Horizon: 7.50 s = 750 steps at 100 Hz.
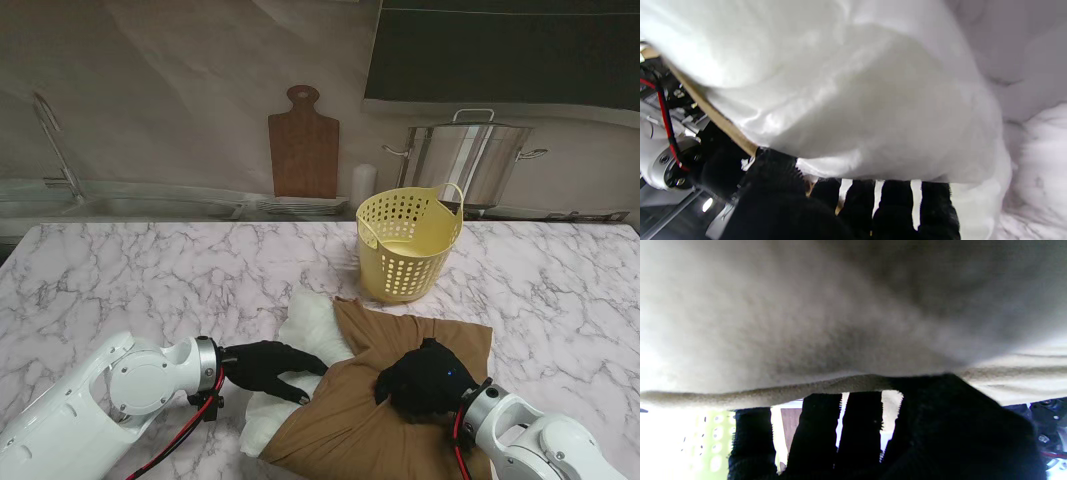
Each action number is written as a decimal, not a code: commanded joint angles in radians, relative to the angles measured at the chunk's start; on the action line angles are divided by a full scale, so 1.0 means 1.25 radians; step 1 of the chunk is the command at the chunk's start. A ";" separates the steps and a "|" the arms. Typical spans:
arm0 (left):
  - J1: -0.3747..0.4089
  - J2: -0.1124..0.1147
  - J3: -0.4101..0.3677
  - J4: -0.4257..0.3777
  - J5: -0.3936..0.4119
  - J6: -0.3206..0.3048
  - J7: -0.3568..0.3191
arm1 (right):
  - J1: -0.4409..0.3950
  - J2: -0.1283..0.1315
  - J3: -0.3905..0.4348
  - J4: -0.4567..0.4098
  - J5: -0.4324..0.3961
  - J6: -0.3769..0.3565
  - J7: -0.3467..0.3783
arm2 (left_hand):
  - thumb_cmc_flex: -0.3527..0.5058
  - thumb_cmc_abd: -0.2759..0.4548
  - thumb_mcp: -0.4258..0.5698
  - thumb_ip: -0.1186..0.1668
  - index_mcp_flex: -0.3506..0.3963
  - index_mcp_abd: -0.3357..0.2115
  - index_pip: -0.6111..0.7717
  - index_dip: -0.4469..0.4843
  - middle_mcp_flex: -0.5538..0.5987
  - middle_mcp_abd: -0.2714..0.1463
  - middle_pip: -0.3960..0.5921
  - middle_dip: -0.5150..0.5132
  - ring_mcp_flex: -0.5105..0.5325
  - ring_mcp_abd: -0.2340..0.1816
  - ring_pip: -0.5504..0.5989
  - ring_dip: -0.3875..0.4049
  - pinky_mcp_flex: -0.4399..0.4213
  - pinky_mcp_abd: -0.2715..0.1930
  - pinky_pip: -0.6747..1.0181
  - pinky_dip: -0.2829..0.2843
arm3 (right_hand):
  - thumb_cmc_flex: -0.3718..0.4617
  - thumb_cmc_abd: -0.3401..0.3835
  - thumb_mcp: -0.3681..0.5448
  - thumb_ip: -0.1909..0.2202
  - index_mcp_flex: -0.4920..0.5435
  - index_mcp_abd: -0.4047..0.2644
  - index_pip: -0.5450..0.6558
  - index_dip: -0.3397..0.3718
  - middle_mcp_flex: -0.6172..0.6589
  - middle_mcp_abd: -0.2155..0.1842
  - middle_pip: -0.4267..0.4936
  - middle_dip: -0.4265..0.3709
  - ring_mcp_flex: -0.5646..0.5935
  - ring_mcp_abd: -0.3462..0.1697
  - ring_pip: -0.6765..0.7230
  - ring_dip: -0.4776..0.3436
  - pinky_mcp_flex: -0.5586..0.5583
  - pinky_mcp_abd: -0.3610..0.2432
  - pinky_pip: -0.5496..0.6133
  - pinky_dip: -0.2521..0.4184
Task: Remove the pillowcase from the pillow and put it in the laundry basket
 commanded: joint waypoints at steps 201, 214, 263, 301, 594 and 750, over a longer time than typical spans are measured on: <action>-0.315 0.000 0.346 0.227 -0.094 0.220 -0.092 | -0.051 -0.003 -0.025 -0.051 -0.063 -0.039 -0.085 | 0.165 0.049 0.008 0.011 -0.089 -0.038 -0.047 -0.091 -0.079 -0.024 -0.006 -0.043 0.006 0.012 0.007 0.005 0.011 -0.004 0.014 0.023 | -0.297 0.024 -0.241 0.106 -0.482 0.254 -0.463 -0.004 -0.540 0.159 -0.145 -0.352 -0.306 0.131 -0.176 -0.209 -0.146 0.023 -0.172 -0.005; -0.326 0.000 0.358 0.231 -0.098 0.230 -0.096 | -0.040 -0.001 -0.034 -0.036 -0.065 -0.025 -0.073 | 0.168 0.049 0.008 0.011 -0.090 -0.033 -0.047 -0.091 -0.080 -0.020 -0.007 -0.043 0.005 0.013 0.007 0.006 0.012 -0.006 0.016 0.024 | 0.070 0.027 -0.002 0.076 -0.168 0.064 -0.202 0.087 -0.144 0.047 -0.058 -0.117 -0.080 0.047 -0.067 -0.108 -0.082 0.023 -0.116 -0.012; -0.345 0.004 0.377 0.245 -0.093 0.255 -0.112 | -0.095 0.011 0.059 -0.110 -0.106 0.003 0.160 | 0.177 0.042 0.010 0.015 -0.089 -0.033 -0.046 -0.091 -0.079 -0.019 -0.008 -0.042 0.007 0.013 0.008 0.006 0.015 -0.008 0.020 0.024 | 0.144 0.025 0.174 0.025 0.206 0.048 0.076 0.157 -0.002 0.043 0.013 -0.012 0.025 0.025 -0.004 0.032 -0.002 -0.007 -0.011 0.025; -0.207 0.006 0.201 0.164 -0.002 0.211 -0.090 | -0.023 0.014 0.000 -0.023 -0.050 -0.010 0.123 | 0.117 0.032 0.002 0.013 -0.051 -0.021 -0.025 -0.080 -0.038 -0.014 0.006 -0.035 0.025 0.021 0.022 0.014 0.022 -0.010 0.045 0.032 | 0.145 0.045 0.175 0.026 0.194 0.068 0.064 0.165 0.007 0.036 0.004 -0.008 0.032 0.019 -0.002 0.040 0.009 -0.010 0.001 0.029; -0.042 -0.077 0.119 0.126 -0.234 0.317 0.146 | -0.063 -0.002 -0.022 -0.057 -0.064 0.082 0.000 | 0.263 -0.121 0.191 -0.003 0.273 0.128 0.430 0.394 0.532 0.135 0.300 0.104 0.535 0.057 0.408 0.034 0.450 0.020 0.571 -0.061 | 0.076 0.047 0.057 0.126 -0.508 0.172 -0.451 0.099 -0.489 0.156 -0.103 -0.378 0.050 0.119 0.017 -0.094 0.221 -0.035 0.152 0.078; 0.081 -0.088 -0.157 0.091 -0.169 0.262 0.235 | -0.118 -0.003 0.134 -0.075 0.296 -0.167 0.101 | 0.263 -0.121 0.177 0.000 0.281 0.100 0.426 0.409 0.536 0.121 0.293 0.112 0.527 0.058 0.419 0.031 0.437 0.024 0.577 -0.068 | 0.218 0.018 0.247 0.016 0.355 0.101 0.309 0.352 -0.003 0.040 0.108 -0.001 0.173 -0.018 0.287 0.114 0.185 -0.054 0.234 0.142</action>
